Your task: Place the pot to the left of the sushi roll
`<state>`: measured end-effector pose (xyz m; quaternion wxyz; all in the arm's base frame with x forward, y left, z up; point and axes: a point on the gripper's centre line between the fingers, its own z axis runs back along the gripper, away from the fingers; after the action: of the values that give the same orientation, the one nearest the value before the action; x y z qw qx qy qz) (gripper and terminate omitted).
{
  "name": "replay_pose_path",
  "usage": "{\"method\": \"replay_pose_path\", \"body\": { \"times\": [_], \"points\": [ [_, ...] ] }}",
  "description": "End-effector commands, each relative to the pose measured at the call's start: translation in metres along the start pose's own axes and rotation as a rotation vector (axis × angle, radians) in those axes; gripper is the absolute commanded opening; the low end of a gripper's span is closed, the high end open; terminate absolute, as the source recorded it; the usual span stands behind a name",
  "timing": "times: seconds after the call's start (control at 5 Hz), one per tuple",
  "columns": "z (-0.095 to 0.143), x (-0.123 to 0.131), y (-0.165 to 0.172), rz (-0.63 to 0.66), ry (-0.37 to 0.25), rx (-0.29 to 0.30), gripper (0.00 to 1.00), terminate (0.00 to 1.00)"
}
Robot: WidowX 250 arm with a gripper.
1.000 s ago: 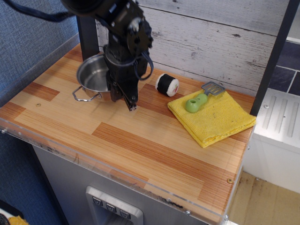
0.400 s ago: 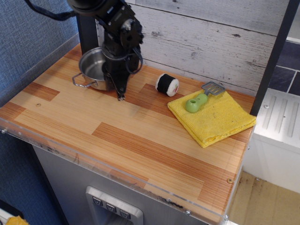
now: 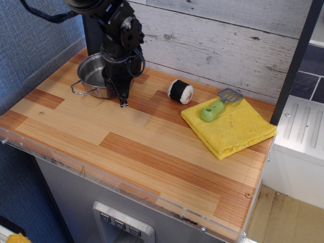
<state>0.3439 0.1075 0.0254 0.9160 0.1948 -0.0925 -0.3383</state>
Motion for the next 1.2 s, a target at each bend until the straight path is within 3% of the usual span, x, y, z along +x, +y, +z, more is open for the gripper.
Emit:
{"method": "replay_pose_path", "body": {
  "times": [0.0,0.6,0.8,1.0],
  "points": [
    [0.013,0.004,0.008,0.111,-0.015,0.010,1.00,0.00],
    [0.024,-0.001,0.013,0.176,-0.010,0.022,1.00,0.00],
    [0.042,-0.001,0.020,0.205,-0.080,-0.006,1.00,0.00],
    [0.065,-0.003,0.026,0.245,-0.226,-0.065,1.00,0.00]
  ]
}}
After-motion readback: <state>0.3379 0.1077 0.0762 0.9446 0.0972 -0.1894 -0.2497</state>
